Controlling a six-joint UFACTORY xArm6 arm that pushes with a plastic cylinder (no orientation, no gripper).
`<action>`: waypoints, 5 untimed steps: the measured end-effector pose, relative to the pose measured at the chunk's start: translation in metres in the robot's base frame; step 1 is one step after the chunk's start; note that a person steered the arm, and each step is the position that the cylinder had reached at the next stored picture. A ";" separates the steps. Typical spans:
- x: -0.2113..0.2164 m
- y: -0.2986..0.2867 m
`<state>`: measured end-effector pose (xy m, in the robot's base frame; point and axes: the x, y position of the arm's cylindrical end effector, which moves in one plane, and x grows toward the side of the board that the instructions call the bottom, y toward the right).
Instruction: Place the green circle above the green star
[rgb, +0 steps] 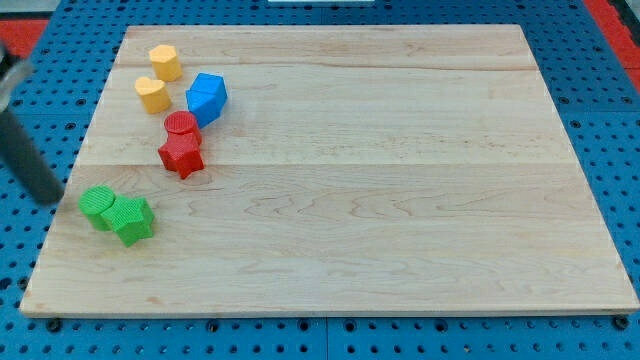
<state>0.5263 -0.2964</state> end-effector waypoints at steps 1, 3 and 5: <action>0.049 0.007; 0.046 0.056; -0.007 0.056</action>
<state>0.5195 -0.2403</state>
